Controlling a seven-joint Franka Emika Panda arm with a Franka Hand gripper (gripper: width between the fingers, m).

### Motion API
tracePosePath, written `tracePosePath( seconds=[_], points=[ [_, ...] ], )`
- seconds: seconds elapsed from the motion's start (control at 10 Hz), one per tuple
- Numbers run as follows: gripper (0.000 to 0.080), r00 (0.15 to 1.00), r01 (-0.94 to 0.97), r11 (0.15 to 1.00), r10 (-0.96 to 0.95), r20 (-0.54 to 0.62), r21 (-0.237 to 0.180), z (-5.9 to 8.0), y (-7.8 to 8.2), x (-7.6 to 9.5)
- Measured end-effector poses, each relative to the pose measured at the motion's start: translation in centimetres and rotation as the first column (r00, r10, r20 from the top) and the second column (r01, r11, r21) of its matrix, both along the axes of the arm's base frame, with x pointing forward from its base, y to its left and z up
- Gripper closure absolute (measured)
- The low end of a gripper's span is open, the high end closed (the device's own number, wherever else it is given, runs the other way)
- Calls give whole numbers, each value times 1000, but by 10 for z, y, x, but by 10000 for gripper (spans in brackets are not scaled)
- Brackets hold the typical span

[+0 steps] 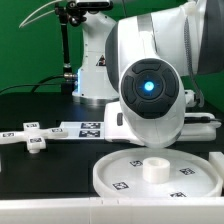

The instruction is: Assemble round table

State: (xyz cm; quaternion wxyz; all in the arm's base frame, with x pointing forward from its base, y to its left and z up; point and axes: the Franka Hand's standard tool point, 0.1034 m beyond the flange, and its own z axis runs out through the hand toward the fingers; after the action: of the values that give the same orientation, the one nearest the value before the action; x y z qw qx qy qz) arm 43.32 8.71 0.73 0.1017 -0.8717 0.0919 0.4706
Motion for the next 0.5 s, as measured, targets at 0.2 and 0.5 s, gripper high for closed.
tracePosePath(
  seconds=[0.2, 0.5],
  points=[
    [390, 1000, -2, 1000, 2, 6, 5, 1, -1, 2],
    [390, 997, -63, 997, 60, 43, 49, 29, -8, 14]
  ],
)
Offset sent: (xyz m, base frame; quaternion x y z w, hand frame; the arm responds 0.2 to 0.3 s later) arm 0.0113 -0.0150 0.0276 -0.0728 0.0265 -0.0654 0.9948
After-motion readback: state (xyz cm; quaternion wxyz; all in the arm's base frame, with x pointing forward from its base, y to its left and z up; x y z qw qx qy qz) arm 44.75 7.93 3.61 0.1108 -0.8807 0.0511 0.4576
